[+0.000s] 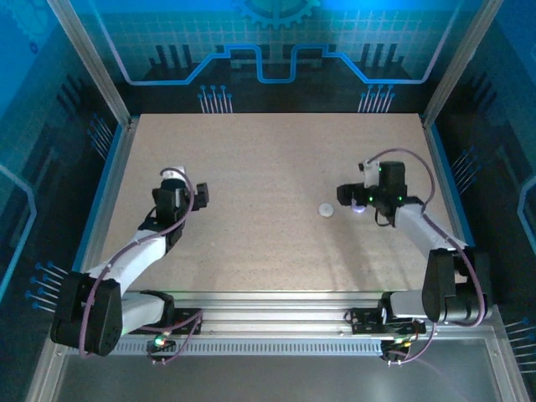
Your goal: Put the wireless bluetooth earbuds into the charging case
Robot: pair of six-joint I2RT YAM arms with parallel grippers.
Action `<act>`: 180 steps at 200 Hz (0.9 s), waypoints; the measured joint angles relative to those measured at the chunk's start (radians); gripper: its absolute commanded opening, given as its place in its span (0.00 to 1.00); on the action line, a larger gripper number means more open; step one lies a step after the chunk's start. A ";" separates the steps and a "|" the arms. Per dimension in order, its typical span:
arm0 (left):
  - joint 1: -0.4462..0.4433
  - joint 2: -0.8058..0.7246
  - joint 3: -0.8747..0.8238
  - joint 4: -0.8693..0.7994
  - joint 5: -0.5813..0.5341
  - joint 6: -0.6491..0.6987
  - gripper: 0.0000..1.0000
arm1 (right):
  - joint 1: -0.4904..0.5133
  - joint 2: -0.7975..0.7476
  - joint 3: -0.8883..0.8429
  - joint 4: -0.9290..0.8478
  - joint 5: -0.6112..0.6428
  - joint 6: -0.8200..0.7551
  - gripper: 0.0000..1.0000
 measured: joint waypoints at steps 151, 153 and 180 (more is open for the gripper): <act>0.103 0.397 -0.177 0.716 0.089 0.098 0.99 | 0.005 0.165 -0.300 0.766 0.052 -0.072 1.00; 0.107 0.397 -0.175 0.718 0.092 0.097 0.99 | 0.004 0.165 -0.300 0.768 0.051 -0.071 1.00; 0.123 0.395 -0.163 0.729 0.110 0.085 0.99 | 0.000 0.165 -0.300 0.787 0.048 -0.071 1.00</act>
